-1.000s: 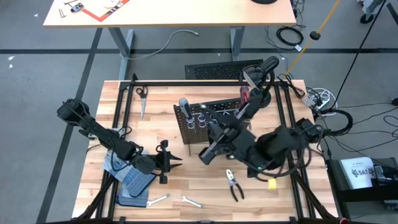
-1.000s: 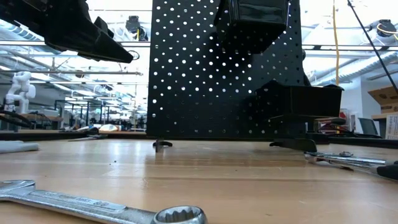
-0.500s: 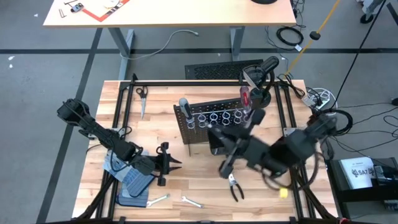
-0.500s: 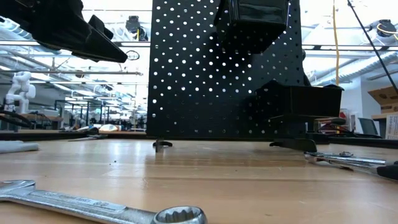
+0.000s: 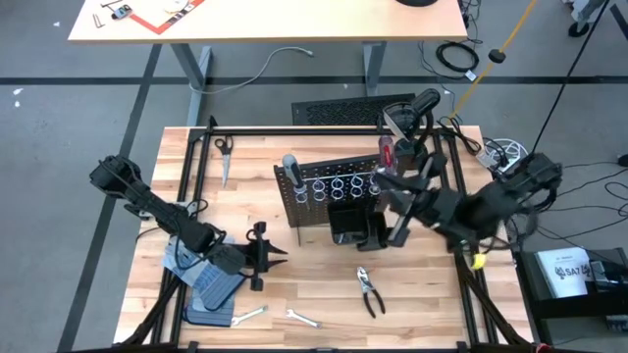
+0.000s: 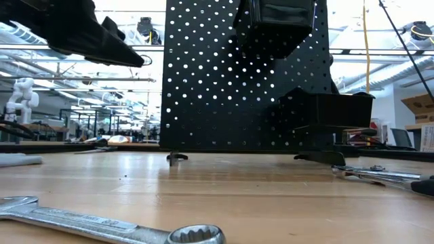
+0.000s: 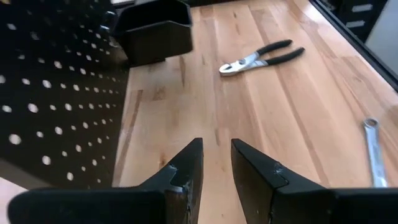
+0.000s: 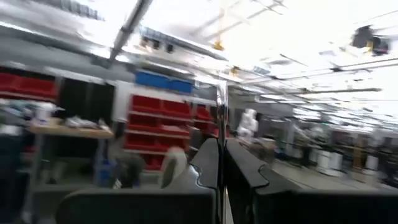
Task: Hang tools onto peg board
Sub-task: Hang the silver wrench on the black peg board
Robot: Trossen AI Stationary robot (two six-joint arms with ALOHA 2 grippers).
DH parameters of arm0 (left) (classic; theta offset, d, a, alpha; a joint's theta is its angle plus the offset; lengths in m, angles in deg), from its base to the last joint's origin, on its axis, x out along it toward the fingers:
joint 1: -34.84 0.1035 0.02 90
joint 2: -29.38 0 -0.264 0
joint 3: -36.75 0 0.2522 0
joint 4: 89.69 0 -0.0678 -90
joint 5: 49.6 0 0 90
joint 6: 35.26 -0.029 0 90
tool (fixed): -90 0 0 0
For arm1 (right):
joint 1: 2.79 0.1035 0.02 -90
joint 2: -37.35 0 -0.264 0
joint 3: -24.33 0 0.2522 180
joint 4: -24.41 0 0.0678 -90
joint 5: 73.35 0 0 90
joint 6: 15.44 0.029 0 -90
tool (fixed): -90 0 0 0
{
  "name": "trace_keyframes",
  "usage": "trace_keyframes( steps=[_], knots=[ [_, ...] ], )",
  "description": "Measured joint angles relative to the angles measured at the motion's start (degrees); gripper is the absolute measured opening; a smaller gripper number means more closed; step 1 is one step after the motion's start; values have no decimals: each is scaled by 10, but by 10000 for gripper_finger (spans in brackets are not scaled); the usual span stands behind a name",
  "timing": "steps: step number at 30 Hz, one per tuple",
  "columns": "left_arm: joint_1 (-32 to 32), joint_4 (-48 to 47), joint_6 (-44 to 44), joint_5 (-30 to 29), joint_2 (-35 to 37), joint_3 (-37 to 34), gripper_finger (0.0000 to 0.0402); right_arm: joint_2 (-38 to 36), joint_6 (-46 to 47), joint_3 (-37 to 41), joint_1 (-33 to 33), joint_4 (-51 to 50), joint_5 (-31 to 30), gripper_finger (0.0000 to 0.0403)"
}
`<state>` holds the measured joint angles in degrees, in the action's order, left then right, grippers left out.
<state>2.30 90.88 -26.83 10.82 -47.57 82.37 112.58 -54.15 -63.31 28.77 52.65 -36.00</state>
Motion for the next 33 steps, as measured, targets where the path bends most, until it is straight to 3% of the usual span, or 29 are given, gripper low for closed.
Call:
trace_keyframes(
  steps=[4,10,21,33],
  knots=[
    [8,2,2,-2,0,0,93,10,22,54,-25,79,18,1],
    [7,1,2,1,0,0,93,43,1,69,-54,168,9,1],
    [7,-3,3,9,0,0,93,61,20,68,-80,177,-1,1],
    [7,-3,3,9,0,0,93,62,24,68,-69,135,-63,1]
  ],
)
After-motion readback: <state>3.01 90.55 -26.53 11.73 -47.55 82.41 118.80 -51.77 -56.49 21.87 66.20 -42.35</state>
